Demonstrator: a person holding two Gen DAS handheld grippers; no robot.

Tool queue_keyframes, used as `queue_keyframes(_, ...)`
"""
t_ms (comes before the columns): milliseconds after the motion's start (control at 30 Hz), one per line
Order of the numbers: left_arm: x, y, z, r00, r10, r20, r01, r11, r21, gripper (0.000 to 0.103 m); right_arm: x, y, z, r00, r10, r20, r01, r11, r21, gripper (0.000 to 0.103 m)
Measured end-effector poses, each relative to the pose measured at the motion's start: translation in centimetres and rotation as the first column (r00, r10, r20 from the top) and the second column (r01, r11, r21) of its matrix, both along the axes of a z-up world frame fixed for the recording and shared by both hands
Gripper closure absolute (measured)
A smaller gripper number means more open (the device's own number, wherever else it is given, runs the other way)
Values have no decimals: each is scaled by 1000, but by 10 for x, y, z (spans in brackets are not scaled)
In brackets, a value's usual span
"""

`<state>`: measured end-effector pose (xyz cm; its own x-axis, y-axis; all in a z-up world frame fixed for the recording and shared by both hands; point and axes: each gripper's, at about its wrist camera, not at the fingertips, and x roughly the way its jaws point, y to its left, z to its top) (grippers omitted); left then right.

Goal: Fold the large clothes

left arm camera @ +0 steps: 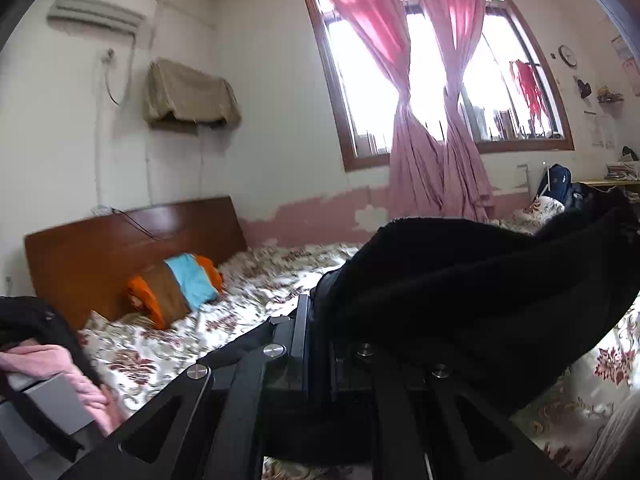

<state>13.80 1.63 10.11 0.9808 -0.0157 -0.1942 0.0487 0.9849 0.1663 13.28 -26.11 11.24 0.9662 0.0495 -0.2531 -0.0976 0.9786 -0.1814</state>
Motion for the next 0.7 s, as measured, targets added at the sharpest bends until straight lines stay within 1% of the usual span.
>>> queue_keyframes(67,23,-2,0,999,-4,-40,4,1000,-8,96,20,2,1,999,-9,-40,10,1000,14,97)
queue_keyframes(133,46,-4,-4,998,0,-56,0,1000,2,96,45,3,2,997,-26,-67,25,1000,-9,98)
queue_keyframes(233,75,-9,-5,998,12,-61,-10,1000,28,96,75,10,6,995,-54,-82,50,998,-48,98)
queue_keyframes(267,83,-9,-5,998,14,-68,-12,1000,27,96,83,13,9,995,-59,-86,55,997,-52,98)
queue_keyframes(433,149,-6,-5,993,50,-111,-49,999,11,96,150,25,14,989,-105,-104,95,991,-96,97)
queue_keyframes(500,173,-4,-10,989,59,-134,-60,998,2,96,185,33,8,985,-137,-110,120,981,-150,97)
queue_keyframes(533,184,-2,-13,987,57,-150,-60,998,-17,96,198,35,4,982,-150,-114,130,978,-163,97)
queue_keyframes(633,211,2,-28,980,68,-185,-76,997,-34,96,229,44,-11,974,-172,-146,147,974,-173,98)
queue_keyframes(700,228,3,-41,975,80,-206,-91,995,-46,96,244,51,-22,971,-186,-152,156,969,-193,98)
